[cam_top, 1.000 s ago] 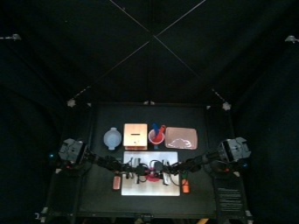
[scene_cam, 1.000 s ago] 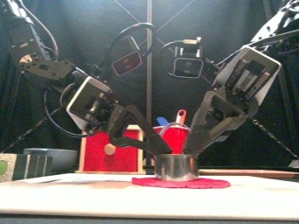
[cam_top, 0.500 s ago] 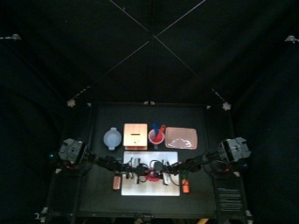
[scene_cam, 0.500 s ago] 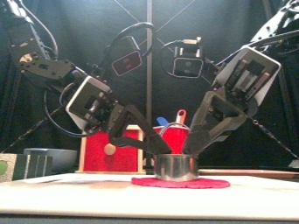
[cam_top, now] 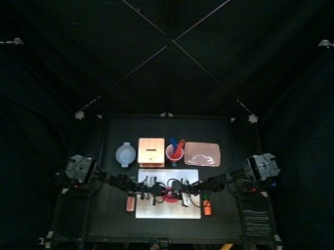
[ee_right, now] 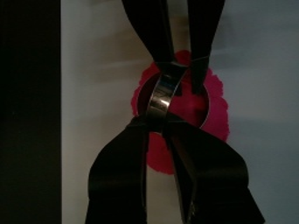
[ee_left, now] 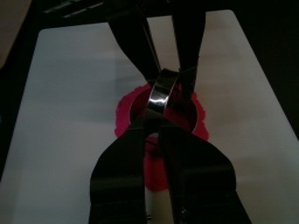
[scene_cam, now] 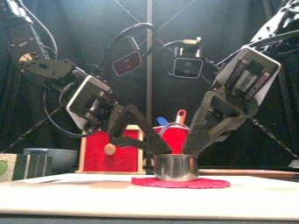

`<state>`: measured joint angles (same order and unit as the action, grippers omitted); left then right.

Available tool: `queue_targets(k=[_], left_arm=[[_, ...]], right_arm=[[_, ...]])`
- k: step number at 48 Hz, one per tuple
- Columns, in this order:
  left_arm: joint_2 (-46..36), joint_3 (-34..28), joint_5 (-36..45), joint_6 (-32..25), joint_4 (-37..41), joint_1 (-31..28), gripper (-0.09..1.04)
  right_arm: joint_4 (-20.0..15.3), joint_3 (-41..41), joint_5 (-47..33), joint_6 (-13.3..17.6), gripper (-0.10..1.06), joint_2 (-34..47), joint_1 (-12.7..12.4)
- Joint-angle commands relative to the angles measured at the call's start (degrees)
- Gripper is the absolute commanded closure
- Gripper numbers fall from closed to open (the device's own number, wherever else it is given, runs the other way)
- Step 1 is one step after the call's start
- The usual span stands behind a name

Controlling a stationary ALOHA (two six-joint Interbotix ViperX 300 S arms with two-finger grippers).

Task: Get the cutter from the drawer then cut the dough then place the extra dough in the bowl
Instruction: Cut the dough

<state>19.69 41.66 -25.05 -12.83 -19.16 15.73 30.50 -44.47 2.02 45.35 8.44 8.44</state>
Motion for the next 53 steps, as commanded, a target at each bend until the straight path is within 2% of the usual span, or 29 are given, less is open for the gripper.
queue_targets(k=[1,11,21,26,33,42,49,53], left_arm=[[2.9,1.8,4.5,0.4,0.2,4.6,0.53],[1.1,1.4,4.6,-0.1,0.3,4.6,0.53],[-4.0,-0.4,5.1,-1.1,0.7,3.6,0.47],[-6.4,-0.6,6.0,-2.0,1.1,2.5,0.4],[-8.1,-0.8,6.1,-2.7,3.1,1.1,0.25],[-8.2,-1.9,6.1,-2.7,6.2,-0.1,0.07],[-8.4,-2.0,6.2,-2.7,6.3,-1.4,0.05],[-8.5,-1.8,6.1,-2.6,6.2,-1.9,0.05]], right_arm=[[-0.2,-1.4,3.8,0.4,0.5,6.1,-3.4],[-0.4,-0.3,4.2,0.8,0.5,4.7,-3.4],[-0.1,1.9,6.7,0.4,0.5,0.8,-3.3],[0.3,3.3,9.7,0.3,0.48,-1.1,-3.2],[1.5,4.3,11.4,0.4,0.46,-2.8,-2.6],[1.6,5.8,12.1,0.4,0.29,-3.7,-0.9],[1.6,7.0,13.8,0.4,0.15,-3.8,0.8],[1.8,8.2,14.9,0.3,0.11,-3.9,1.6]])
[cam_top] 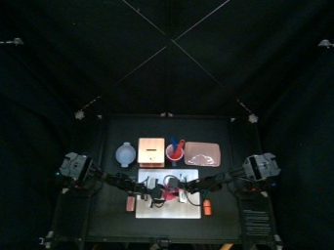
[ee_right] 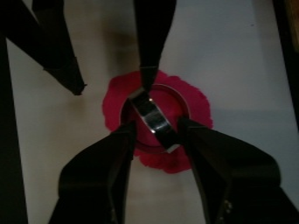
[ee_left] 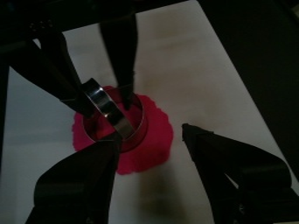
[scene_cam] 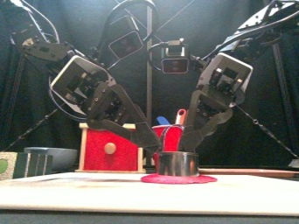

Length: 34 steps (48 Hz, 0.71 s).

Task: Get the cutter from the drawer then cut the dough then place the extra dough in the bowl
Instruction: Cut the dough

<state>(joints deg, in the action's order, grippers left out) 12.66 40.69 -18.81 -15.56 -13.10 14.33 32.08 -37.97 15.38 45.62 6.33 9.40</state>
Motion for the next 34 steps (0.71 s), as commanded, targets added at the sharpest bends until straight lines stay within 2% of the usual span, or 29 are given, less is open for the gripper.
queue_targets(k=[1,10,19,27,34], left_arm=[[-1.4,-0.9,-0.1,0.2,0.1,-0.6,0.05],[-1.1,0.1,0.3,0.3,-1.3,-0.7,0.05],[-1.9,0.7,1.1,0.3,-3.0,0.6,0.06],[-1.0,0.4,0.3,0.3,-3.7,0.4,0.09],[-0.8,0.5,-0.8,0.3,-4.0,0.3,0.19]], right_arm=[[0.3,1.9,1.9,0.0,0.11,-1.8,0.8],[3.1,5.1,5.2,0.0,0.11,-1.9,2.0],[5.7,7.5,7.7,0.0,0.11,-2.0,2.1],[6.1,8.6,7.7,0.1,0.11,-2.0,2.2],[5.8,8.5,8.2,0.2,0.11,-3.1,3.3]])
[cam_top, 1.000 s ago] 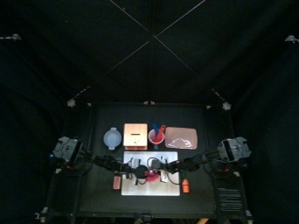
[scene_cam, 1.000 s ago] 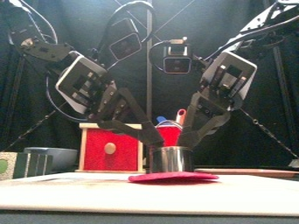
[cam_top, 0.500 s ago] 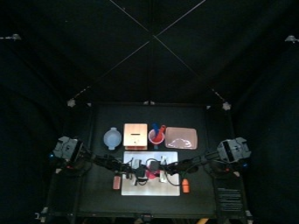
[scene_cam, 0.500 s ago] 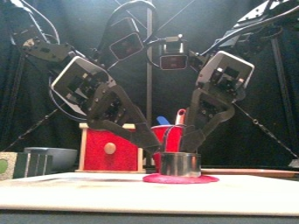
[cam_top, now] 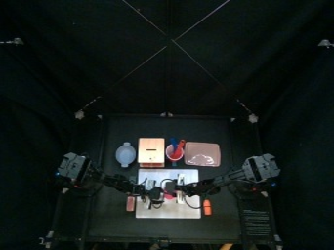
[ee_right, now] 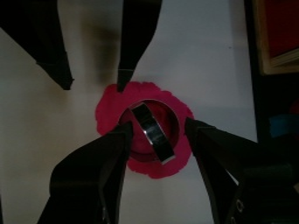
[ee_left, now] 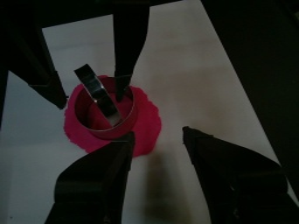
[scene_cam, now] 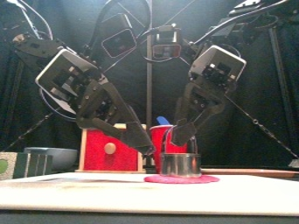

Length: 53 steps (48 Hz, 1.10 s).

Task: Get the cutter from the drawer then cut the dough then place the extra dough in the bowl
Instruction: Cut the dough

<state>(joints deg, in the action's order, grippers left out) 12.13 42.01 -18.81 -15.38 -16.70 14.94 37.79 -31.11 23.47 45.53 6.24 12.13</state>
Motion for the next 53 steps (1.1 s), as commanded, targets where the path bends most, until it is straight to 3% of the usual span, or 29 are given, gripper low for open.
queue_targets(k=[1,13,33,53], left_arm=[[-0.2,-0.7,-1.2,0.1,-0.5,-0.4,0.21],[0.8,1.0,-8.3,0.1,-4.0,-0.7,0.38],[1.8,1.1,-15.8,0.0,-4.1,-0.1,0.4],[6.7,0.9,-17.1,-0.1,-7.6,1.1,0.41]], right_arm=[[0.1,1.7,0.2,0.3,0.11,-3.3,0.8],[0.1,-1.9,0.9,0.3,0.11,-9.8,1.1],[-0.5,-3.8,-1.0,0.2,0.11,-11.7,1.8],[2.3,-3.9,-3.7,0.2,0.11,-9.6,1.4]])
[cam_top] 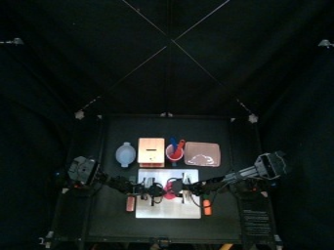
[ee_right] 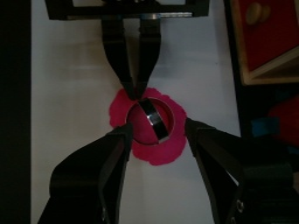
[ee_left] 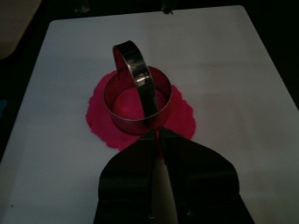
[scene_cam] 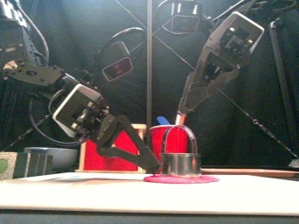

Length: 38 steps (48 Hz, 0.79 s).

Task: Get the cutter from the drawer then cut the dough then place the extra dough in the bowl
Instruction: Cut the dough

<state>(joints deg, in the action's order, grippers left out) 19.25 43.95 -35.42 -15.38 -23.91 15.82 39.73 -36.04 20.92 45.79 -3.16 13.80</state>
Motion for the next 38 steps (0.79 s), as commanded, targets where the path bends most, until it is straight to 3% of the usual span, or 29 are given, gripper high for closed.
queue_targets(k=[1,28,38], left_arm=[[-0.4,-1.1,-0.6,-0.1,-0.4,0.3,0.41],[1.7,-1.4,-0.9,-0.1,-2.0,0.2,0.41],[2.2,-1.4,-0.5,-0.1,-2.7,0.2,0.49]], right_arm=[[0.4,1.1,-1.4,-0.1,0.11,0.1,-0.3],[1.8,2.5,-2.1,-0.1,0.12,4.6,-2.3],[1.6,2.8,-3.7,-0.1,0.24,6.3,-2.5]])
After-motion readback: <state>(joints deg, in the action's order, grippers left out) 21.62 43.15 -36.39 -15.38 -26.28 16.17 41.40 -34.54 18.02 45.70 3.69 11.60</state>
